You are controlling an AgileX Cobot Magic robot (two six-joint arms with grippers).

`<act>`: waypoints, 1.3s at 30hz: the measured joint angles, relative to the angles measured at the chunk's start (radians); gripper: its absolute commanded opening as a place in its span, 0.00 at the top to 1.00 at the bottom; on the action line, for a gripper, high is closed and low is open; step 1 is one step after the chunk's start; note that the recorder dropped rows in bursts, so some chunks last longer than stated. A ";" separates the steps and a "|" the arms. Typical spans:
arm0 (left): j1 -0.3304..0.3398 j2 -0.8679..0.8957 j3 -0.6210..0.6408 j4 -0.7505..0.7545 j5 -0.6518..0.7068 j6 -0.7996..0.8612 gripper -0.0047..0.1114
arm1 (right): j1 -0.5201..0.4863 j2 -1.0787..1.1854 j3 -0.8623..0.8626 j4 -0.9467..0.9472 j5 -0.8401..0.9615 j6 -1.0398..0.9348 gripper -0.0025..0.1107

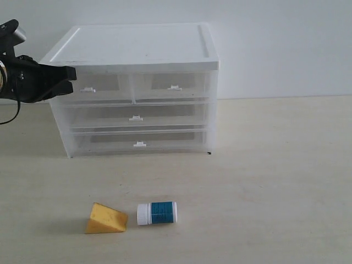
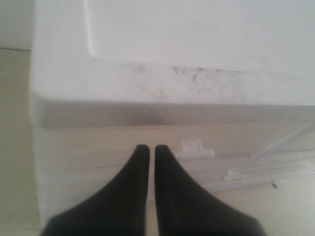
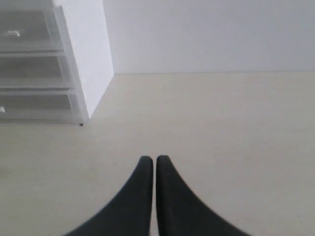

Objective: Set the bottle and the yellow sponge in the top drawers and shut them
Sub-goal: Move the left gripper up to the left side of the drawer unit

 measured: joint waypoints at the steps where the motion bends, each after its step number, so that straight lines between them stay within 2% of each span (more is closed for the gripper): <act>1: 0.000 0.000 0.000 0.000 0.000 0.000 0.93 | 0.000 0.000 0.002 -0.008 -0.055 -0.002 0.98; 6: 0.000 0.000 0.000 0.000 -0.002 0.000 0.93 | 0.000 0.000 0.002 -0.017 -0.215 -0.004 0.98; 26: 0.000 0.000 0.000 0.000 -0.006 0.003 0.93 | 0.000 0.000 0.002 -0.009 -0.242 0.011 0.98; 29: 0.000 0.000 0.000 0.000 -0.007 0.003 0.93 | 0.000 0.000 0.002 0.013 -0.305 0.117 0.98; 35: 0.000 0.000 0.000 0.002 -0.009 0.003 0.93 | 0.000 0.000 0.002 0.035 -0.552 0.477 0.98; 39: 0.000 0.000 0.000 0.002 -0.019 0.003 0.93 | 0.000 -0.001 -0.010 0.026 -0.703 0.572 0.98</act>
